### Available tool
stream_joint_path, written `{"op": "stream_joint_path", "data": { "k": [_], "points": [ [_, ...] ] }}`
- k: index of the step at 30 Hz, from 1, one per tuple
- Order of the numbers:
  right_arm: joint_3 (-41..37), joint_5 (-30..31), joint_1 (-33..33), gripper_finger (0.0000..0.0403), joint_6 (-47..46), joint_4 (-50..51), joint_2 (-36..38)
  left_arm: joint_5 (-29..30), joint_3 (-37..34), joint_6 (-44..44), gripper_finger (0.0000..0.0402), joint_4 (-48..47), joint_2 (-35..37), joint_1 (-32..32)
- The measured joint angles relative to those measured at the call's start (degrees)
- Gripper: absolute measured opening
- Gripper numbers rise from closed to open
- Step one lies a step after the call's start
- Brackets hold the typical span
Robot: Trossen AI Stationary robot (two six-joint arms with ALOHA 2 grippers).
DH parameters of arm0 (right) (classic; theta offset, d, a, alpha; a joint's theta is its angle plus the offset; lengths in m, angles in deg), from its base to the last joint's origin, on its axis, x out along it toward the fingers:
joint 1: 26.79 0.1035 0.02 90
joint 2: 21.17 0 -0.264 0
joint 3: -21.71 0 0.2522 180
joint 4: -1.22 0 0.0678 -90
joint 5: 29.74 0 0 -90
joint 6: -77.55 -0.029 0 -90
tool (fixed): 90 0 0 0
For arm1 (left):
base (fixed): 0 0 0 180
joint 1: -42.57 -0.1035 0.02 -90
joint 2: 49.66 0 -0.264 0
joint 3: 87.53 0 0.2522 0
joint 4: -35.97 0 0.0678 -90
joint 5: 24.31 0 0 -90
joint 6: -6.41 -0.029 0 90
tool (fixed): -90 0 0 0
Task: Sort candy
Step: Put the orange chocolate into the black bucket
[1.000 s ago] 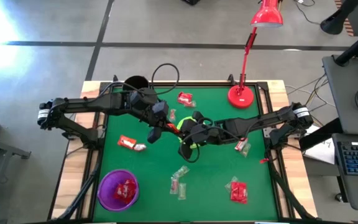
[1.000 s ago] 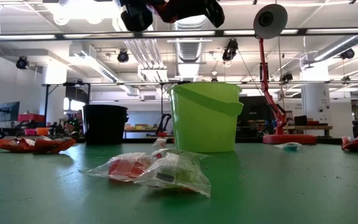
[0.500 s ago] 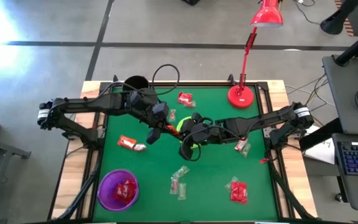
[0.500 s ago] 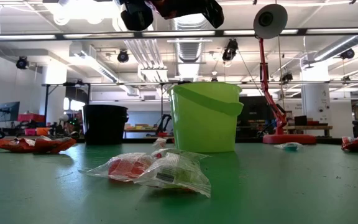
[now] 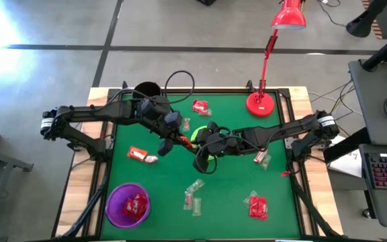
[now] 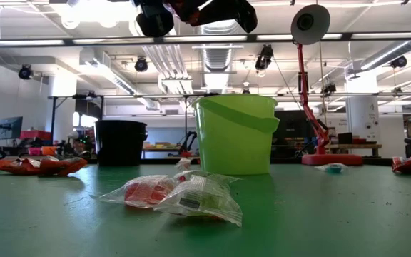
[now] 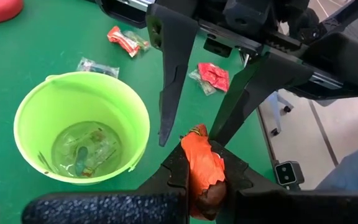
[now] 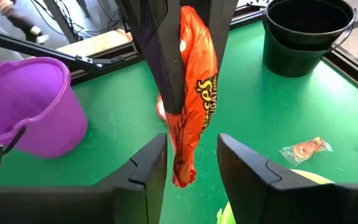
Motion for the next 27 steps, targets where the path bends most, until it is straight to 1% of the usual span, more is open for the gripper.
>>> {"op": "stream_joint_path", "data": {
  "k": [7,27],
  "points": [
    [0.0,0.0,0.0,0.0146,0.0,0.1,0.7,0.0,0.0,0.0,0.0011,0.0,0.0,0.8],
    [0.0,0.0,0.0,0.0148,0.0,0.6,3.8,0.0,0.0,0.0,0.0011,-0.3,1.1,1.0]
  ]
}}
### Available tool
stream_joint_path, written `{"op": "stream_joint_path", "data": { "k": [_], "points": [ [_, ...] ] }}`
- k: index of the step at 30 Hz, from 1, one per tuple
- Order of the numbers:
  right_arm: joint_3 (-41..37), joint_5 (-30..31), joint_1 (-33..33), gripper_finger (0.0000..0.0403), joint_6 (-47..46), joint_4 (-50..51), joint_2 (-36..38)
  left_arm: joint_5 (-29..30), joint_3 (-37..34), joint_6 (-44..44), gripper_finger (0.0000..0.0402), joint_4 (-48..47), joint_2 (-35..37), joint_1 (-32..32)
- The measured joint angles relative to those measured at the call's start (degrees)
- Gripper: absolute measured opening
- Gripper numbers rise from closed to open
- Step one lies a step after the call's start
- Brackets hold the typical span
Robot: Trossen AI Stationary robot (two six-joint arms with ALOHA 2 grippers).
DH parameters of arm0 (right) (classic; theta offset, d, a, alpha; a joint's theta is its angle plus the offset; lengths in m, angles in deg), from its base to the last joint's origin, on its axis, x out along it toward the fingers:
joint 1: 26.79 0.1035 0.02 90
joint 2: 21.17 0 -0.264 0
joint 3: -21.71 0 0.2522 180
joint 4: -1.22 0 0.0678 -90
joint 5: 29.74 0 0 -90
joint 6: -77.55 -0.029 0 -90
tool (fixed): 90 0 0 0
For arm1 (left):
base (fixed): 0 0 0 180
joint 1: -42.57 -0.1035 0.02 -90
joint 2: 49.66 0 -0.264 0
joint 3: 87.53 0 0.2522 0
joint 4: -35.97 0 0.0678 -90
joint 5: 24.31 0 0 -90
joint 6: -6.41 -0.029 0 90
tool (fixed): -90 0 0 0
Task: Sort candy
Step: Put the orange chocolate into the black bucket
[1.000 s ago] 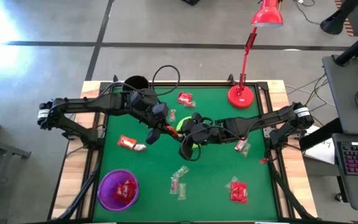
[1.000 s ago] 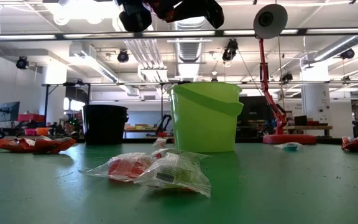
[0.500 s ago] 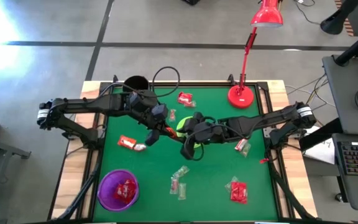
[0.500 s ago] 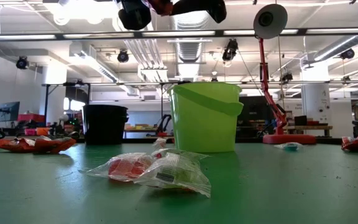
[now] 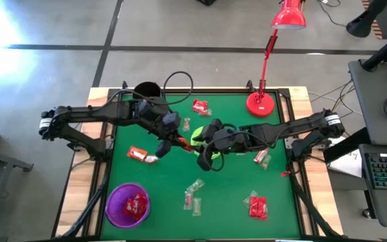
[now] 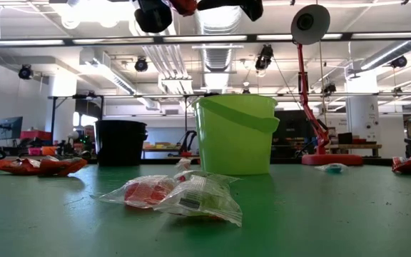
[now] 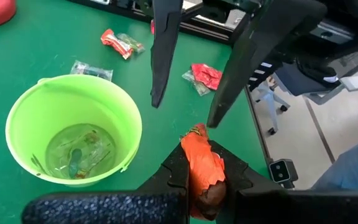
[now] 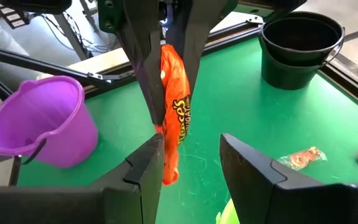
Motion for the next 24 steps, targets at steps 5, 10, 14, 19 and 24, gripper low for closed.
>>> {"op": "stream_joint_path", "data": {
  "k": [5,10,14,19,24],
  "points": [
    [0.0,0.0,0.0,0.0146,0.0,2.0,0.8,0.0,0.0,-0.5,0.0011,-1.7,0.8,0.0],
    [0.0,0.0,0.0,0.0148,0.0,2.8,1.1,1.7,0.0,-1.6,0.0011,-5.2,2.2,0.0],
    [0.0,0.0,0.0,0.015,0.5,3.1,1.6,5.6,0.0,-3.3,0.0011,-9.2,3.8,0.0],
    [0.0,0.0,0.0,0.0151,0.9,3.1,1.7,9.1,0.0,-4.6,0.0011,-15.2,5.5,-0.7],
    [0.0,0.0,-0.5,0.0143,1.0,3.1,1.7,15.1,0.0,-7.3,0.0011,-21.6,7.0,-2.3]
  ]
}}
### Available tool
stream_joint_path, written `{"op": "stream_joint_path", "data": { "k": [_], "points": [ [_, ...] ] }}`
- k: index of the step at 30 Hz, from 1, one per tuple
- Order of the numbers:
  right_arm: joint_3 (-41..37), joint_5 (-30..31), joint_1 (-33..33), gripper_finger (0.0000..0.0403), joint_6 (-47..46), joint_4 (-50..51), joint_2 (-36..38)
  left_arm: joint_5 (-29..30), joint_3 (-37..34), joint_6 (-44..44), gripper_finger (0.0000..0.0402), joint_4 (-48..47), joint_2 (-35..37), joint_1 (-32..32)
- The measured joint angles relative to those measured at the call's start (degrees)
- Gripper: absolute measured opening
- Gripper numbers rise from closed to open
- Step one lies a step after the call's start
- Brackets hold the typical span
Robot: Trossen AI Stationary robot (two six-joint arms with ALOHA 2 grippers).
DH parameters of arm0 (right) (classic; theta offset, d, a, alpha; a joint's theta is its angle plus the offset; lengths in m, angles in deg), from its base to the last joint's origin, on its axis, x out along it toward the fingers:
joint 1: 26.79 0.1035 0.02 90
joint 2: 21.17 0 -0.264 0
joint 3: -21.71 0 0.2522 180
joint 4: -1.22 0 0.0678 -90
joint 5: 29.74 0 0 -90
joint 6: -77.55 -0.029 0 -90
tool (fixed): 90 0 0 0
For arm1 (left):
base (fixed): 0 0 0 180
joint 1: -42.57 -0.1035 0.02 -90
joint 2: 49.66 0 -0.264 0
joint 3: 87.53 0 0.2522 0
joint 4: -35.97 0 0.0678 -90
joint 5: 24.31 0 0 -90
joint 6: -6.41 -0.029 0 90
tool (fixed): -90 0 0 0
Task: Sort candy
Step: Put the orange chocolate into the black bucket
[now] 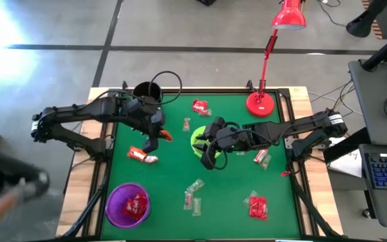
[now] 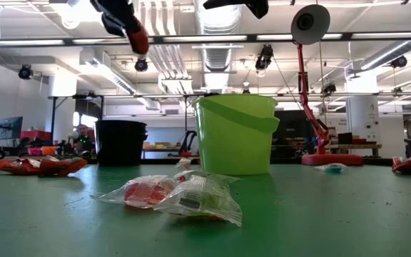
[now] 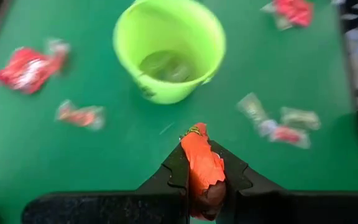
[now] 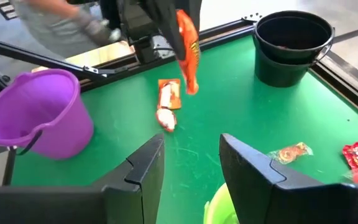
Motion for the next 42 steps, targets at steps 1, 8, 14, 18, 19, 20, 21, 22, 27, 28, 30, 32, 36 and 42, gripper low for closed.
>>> {"op": "stream_joint_path", "data": {
  "k": [1,8,14,18,19,20,21,22,27,28,30,32,36,42],
  "points": [
    [0.0,0.0,-0.3,0.0142,0.1,0.0,0.0,0.4,0.0,-0.5,0.0011,-0.8,0.2,-0.6],
    [0.0,0.0,-3.7,0.0137,0.6,0.9,0.0,8.1,0.0,-2.3,0.0011,-4.9,1.1,-5.5],
    [0.0,0.1,-8.2,0.0137,0.4,3.2,0.0,9.5,0.0,-4.8,0.0011,-5.2,1.3,-12.9],
    [0.0,0.0,-10.2,0.0137,0.4,4.3,0.0,11.1,0.0,-6.9,0.0011,-5.6,1.3,-19.2],
    [0.0,0.0,-10.7,0.0137,0.5,4.4,0.0,11.4,0.0,-7.6,0.0011,-5.6,1.2,-20.7],
    [0.0,0.0,-11.2,0.0137,0.5,4.3,0.0,11.6,0.0,-8.4,0.0011,-5.6,1.2,-22.4],
    [0.0,0.0,-11.7,0.0137,0.5,4.4,0.0,11.6,0.0,-8.8,0.0011,-5.6,1.2,-24.0],
    [0.0,0.0,-12.3,0.0137,0.7,4.3,0.0,11.6,0.0,-8.9,0.0011,-5.6,1.2,-25.4],
    [0.0,0.0,-15.5,0.0137,5.5,4.2,0.0,11.6,0.0,-10.1,0.0011,-5.0,1.0,-31.1],
    [0.0,0.0,-16.3,0.0137,6.2,4.0,0.0,11.6,0.0,-10.3,0.0011,-4.7,0.8,-32.0],
    [0.0,0.0,-18.1,0.0137,7.8,3.7,0.0,11.6,0.0,-10.8,0.0011,-4.2,0.3,-33.7],
    [0.0,0.0,-20.2,0.0137,9.9,3.7,0.0,11.6,0.1,-10.9,0.0011,-3.6,-0.5,-35.0],
    [0.0,0.1,-24.1,0.0137,12.8,3.7,0.0,11.6,0.1,-10.9,0.0011,-2.9,-3.0,-37.6],
    [0.0,0.0,-28.3,0.0137,16.6,3.7,0.0,11.6,0.1,-10.5,0.0012,-1.8,-6.8,-39.6]
  ]
}}
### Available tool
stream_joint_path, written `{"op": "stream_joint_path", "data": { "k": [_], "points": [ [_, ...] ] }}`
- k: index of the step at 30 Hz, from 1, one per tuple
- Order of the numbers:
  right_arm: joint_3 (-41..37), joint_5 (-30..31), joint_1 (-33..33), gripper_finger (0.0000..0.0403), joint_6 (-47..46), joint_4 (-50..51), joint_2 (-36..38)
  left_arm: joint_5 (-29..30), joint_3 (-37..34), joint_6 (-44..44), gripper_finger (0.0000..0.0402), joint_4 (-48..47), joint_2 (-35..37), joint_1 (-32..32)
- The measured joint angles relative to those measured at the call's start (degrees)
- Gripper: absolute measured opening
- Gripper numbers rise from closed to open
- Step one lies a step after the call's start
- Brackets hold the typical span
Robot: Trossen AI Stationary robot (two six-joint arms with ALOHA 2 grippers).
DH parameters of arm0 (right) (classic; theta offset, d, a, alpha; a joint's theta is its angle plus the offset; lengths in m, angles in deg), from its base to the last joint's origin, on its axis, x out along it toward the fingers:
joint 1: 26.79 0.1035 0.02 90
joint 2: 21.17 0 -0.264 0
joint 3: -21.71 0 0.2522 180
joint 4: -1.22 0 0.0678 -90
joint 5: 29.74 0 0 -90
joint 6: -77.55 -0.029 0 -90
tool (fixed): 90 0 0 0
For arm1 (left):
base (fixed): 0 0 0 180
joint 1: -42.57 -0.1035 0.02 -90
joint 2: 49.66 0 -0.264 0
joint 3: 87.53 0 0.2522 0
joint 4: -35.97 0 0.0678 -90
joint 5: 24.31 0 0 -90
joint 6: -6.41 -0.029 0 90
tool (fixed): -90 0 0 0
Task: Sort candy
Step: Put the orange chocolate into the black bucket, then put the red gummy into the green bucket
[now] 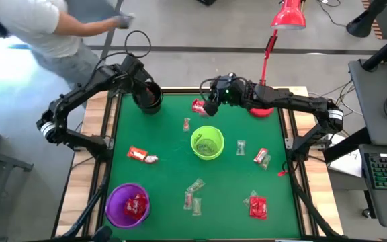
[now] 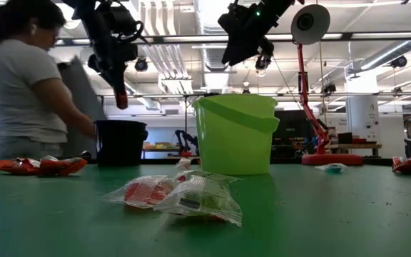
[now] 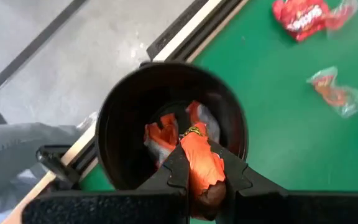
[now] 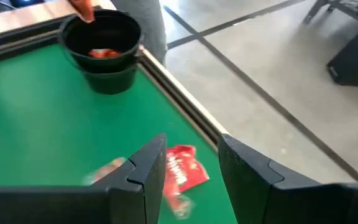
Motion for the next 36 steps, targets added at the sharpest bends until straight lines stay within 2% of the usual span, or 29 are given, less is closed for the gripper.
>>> {"op": "stream_joint_path", "data": {
  "k": [4,8,15,19,32,36],
  "points": [
    [0.0,0.0,-1.9,0.0137,4.1,0.1,0.0,-0.1,0.0,0.3,0.0025,3.1,-0.5,0.1],
    [0.0,-0.5,-3.7,0.0137,5.8,0.2,0.0,0.3,0.0,0.4,0.0053,2.2,-0.8,-0.3],
    [0.0,-14.0,-8.7,0.0137,6.9,-0.1,0.0,0.3,0.0,1.7,0.0111,1.6,-0.8,-0.3],
    [0.0,-15.0,-11.4,0.0137,7.8,-2.6,-0.6,0.3,0.0,1.7,0.0133,2.1,-0.8,-0.3],
    [0.0,-14.6,-13.5,0.0138,14.0,-15.5,-1.8,0.3,0.0,-0.1,0.0139,2.9,-0.7,-0.2],
    [0.0,-14.8,-14.8,0.0155,15.7,-14.2,-2.0,0.3,0.0,-0.3,0.0139,2.9,-0.7,-0.2]
  ]
}}
